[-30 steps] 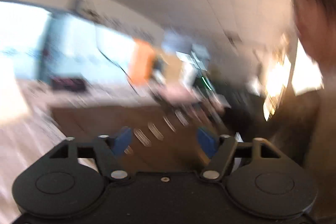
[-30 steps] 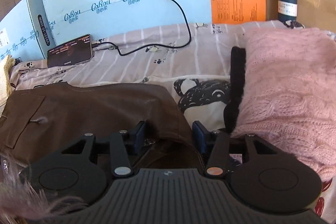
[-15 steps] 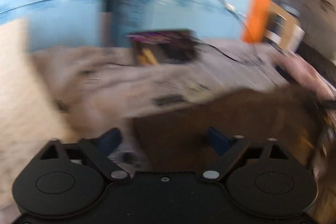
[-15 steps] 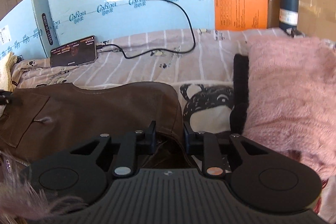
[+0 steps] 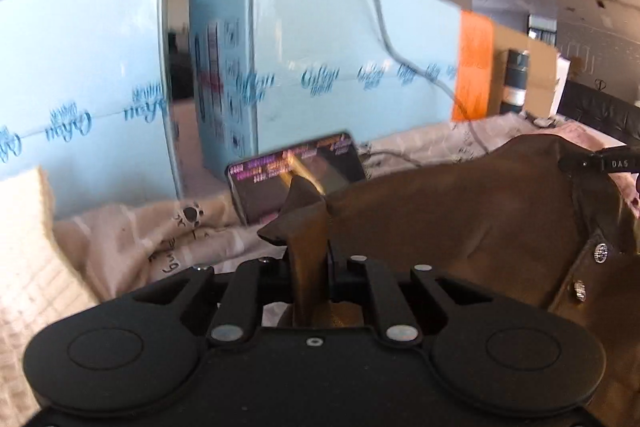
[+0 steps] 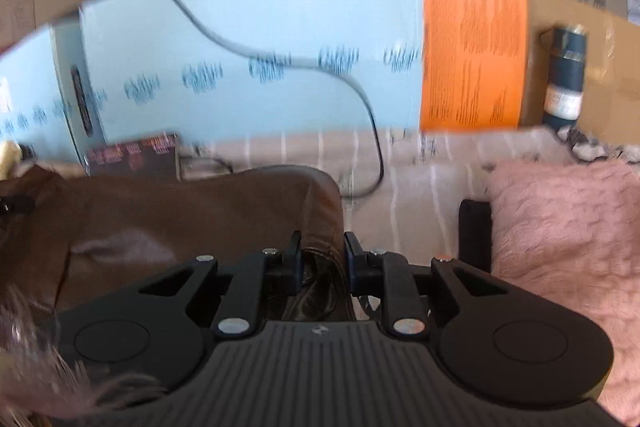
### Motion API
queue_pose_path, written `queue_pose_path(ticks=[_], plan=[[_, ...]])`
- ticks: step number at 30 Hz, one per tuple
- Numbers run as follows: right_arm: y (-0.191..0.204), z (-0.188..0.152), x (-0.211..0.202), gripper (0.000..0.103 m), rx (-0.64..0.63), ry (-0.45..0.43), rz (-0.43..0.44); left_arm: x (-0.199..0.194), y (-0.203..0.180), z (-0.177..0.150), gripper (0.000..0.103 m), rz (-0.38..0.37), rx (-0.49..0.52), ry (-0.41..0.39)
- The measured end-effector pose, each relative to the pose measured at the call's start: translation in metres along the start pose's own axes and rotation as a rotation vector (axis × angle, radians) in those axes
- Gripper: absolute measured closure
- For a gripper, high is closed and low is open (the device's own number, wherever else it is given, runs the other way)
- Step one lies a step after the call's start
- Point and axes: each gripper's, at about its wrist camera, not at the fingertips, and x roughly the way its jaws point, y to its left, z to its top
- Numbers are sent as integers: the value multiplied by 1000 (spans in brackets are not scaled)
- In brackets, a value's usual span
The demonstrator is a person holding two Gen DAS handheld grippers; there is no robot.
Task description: Fold clothes
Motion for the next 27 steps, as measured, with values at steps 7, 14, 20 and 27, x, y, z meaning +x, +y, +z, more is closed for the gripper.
queue_pose_path(ticks=[7,14,20,27], plan=[[-6,-10,30,22,-27,95,-116,17,11,-18,19,30,-87,123],[12,-8,-27,21,-156,-63,-168,-41,15,-29,9,121,-89,3],[30,-26,-60,22,-171,13,186,-88,-2,-71,12,-77,-223,-57],[57,-65,-57,50,-213,152,267,-86,-45,-93,48,-32,-59,74]])
